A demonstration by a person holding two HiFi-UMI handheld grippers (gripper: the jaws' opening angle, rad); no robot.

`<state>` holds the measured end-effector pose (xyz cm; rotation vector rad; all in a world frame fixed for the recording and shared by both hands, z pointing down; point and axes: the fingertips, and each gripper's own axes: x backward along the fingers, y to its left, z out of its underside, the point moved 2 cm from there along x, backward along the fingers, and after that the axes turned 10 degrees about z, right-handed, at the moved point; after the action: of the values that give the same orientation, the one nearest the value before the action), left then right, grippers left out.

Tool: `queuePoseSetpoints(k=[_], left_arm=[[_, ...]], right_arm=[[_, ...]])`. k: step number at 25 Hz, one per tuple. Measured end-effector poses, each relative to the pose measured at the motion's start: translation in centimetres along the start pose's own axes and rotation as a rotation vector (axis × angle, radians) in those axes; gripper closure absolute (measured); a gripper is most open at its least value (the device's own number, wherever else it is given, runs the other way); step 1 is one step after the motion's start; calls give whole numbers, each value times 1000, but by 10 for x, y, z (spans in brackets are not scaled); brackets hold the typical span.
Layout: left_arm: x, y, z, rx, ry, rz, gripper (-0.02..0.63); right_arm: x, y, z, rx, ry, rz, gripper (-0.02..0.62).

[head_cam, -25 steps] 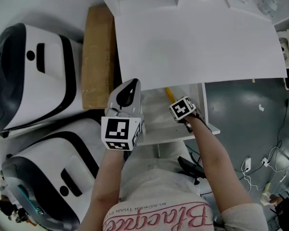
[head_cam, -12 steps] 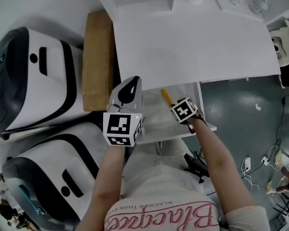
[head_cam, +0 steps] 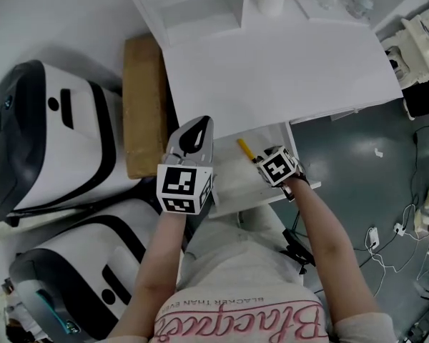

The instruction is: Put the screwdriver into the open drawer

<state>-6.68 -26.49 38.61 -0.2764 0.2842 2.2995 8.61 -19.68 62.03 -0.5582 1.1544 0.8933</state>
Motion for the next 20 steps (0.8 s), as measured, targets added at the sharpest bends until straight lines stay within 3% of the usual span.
queuePoseSetpoints(k=[8, 15, 20], left_arm=[[7, -18, -5, 0, -24, -24, 594], [25, -26, -17, 29, -84, -115, 594], [41, -26, -26, 28, -124, -167, 594]], right_arm=[[32, -4, 1, 29, -78, 9, 483], [70, -12, -8, 133, -180, 26, 483], [95, -13, -16, 145, -234, 28, 490]])
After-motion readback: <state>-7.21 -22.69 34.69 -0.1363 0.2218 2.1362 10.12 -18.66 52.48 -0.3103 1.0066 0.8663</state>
